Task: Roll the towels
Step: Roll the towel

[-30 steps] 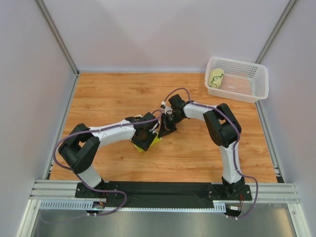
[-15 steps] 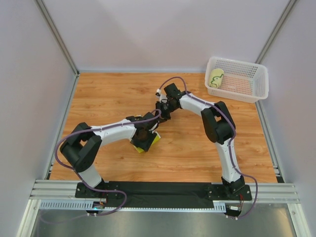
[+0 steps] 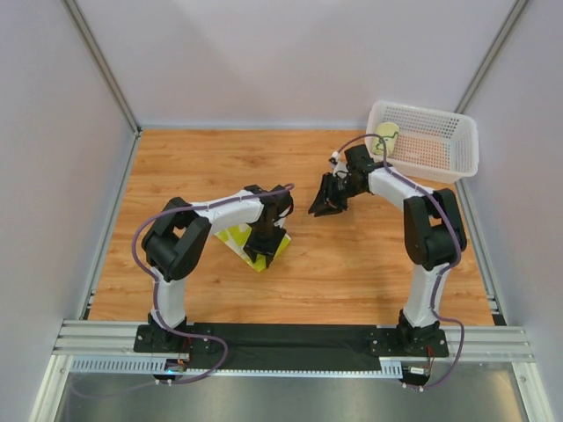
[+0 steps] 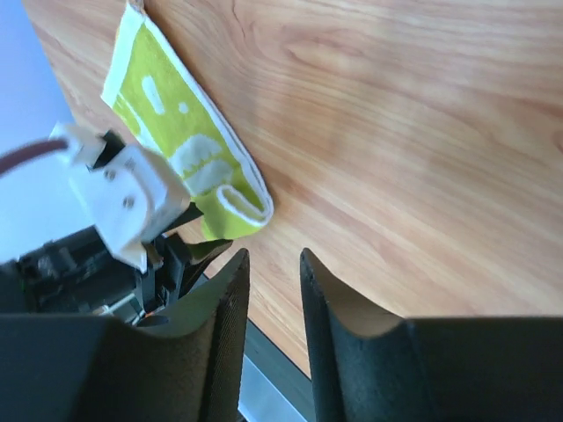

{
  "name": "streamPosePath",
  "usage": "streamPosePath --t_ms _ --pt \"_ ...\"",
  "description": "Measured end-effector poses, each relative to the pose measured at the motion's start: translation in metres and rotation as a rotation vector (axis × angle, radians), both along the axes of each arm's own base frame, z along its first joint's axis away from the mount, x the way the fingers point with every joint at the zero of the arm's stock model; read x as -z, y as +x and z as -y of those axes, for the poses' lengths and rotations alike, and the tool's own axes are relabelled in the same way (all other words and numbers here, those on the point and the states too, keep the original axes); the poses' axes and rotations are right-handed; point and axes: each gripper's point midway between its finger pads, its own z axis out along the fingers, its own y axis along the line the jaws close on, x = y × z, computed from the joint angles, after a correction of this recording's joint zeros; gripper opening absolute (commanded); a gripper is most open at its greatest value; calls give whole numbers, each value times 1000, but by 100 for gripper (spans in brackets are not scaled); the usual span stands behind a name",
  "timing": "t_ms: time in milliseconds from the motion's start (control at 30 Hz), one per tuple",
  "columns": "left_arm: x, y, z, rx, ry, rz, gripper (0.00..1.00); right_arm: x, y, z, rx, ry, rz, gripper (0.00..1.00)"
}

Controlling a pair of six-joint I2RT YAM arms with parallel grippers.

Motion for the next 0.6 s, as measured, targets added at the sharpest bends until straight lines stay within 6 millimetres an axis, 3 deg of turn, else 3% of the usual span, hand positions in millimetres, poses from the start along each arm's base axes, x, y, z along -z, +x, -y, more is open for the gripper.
streamPosePath --t_ms 100,200,400,600 --pt "-3 4 16 -49 -67 -61 53 -11 -8 9 19 0 30 36" --pt "-6 8 29 -80 -123 -93 53 -13 -33 1 -5 5 17 46" --pt "-7 9 41 -122 -199 -110 53 14 -78 -27 -75 15 -79 52" --pt "-9 7 39 -171 -287 -66 53 39 -82 -47 -92 36 -141 52"
